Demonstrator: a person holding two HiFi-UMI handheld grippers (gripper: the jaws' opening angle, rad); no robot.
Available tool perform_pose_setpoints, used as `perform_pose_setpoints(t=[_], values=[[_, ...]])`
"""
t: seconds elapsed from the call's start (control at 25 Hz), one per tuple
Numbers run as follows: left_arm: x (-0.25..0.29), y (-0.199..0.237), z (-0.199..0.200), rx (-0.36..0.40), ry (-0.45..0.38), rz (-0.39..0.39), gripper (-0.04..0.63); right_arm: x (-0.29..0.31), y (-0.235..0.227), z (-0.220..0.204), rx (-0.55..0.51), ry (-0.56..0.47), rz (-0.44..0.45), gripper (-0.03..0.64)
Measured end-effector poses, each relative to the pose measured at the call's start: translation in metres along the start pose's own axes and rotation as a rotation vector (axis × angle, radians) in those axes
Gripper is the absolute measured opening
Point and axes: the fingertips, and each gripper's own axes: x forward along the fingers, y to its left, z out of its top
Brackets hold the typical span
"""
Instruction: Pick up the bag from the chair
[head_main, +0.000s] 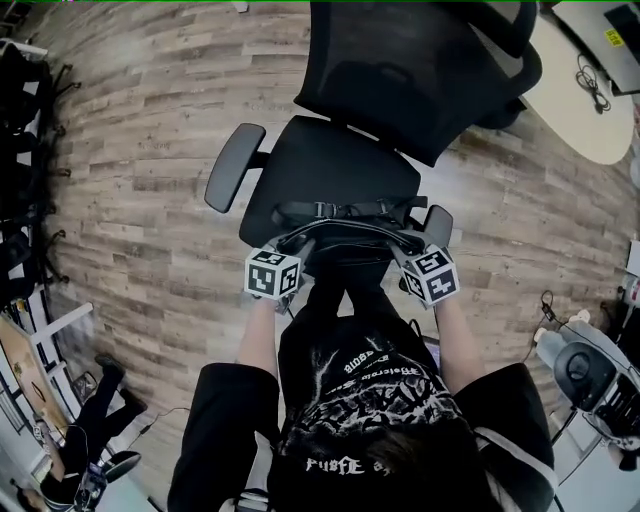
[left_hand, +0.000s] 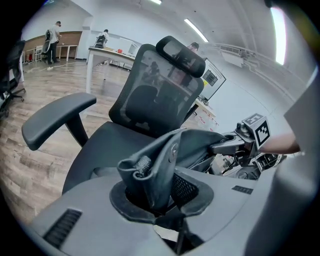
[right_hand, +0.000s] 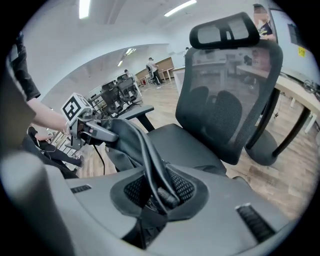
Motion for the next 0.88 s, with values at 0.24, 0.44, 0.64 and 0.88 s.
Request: perform_pose_setpoints(t=[0.24,0.44,0.64,0.88], values=[[-0.024,-0.017,0.000,0.052,-0.025,0.001,0.080,-0.027,0.019,0.000,-0.011,-0.051,-0.027,0.064],[-0.044,-0.029,-0.001,0.078,-0.051,0.003,0.080,-0.048,0.033,0.001,-0.021,-0.088,-0.050,0.064],[-0.061,-0.036,0.008,0.107,-0.079,-0.002,0.080,-0.064,0.043,0.013,-0.033,-0.136,-0.079,0.063],[-0.082,-0.045,0.016,0.149,-0.121,0.016,0.080,-0.084,0.058,0.021,-0.034,-0.187,-0.111,0.063]])
